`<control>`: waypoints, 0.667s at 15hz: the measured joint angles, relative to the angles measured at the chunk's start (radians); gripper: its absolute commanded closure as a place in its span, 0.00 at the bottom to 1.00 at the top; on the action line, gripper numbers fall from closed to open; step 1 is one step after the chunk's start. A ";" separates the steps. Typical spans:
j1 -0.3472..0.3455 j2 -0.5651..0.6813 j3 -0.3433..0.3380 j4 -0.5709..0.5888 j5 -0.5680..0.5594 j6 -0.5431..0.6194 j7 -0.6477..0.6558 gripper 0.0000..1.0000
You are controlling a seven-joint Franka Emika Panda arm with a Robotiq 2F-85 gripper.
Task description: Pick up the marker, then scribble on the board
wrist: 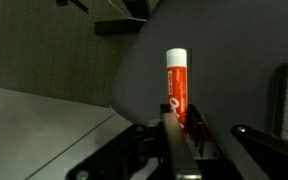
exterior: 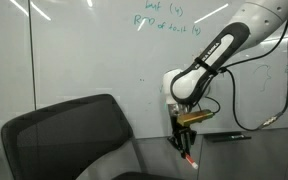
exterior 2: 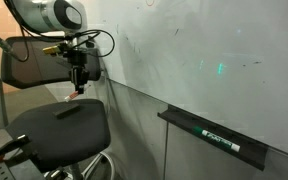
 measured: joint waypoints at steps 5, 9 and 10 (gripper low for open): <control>-0.071 -0.039 -0.001 -0.022 0.041 -0.011 -0.005 0.95; -0.113 -0.096 -0.001 -0.071 0.051 -0.008 -0.004 0.95; -0.120 -0.110 -0.002 -0.082 0.051 -0.008 -0.002 0.95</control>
